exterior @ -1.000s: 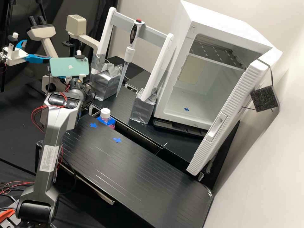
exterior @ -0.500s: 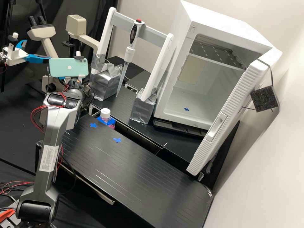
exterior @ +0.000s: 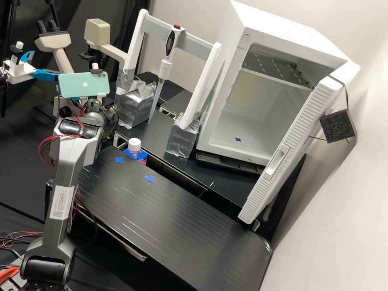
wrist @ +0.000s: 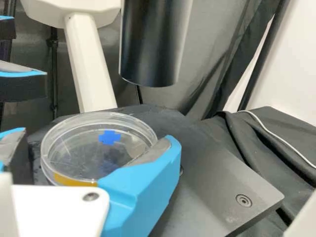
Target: Move the petri dish to the bench
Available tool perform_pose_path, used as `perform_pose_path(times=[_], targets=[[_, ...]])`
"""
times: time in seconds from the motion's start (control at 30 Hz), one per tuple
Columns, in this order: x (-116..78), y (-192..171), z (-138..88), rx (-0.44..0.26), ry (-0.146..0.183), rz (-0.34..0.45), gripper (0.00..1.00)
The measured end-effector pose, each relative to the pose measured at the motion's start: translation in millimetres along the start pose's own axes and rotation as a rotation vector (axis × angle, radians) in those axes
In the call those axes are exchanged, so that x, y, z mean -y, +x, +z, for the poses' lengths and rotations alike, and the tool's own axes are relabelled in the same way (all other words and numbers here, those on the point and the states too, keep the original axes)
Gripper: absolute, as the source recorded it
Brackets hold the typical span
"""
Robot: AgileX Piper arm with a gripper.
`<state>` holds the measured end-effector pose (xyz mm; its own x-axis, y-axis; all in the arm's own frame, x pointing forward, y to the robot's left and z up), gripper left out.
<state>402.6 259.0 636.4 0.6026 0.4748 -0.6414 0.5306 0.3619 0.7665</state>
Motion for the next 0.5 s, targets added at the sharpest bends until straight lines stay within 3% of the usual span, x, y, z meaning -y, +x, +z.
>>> perform_pose_path(times=[0.5], targets=[[2.4,0.1,-2.2,-0.012,0.001,-0.004,0.00]])
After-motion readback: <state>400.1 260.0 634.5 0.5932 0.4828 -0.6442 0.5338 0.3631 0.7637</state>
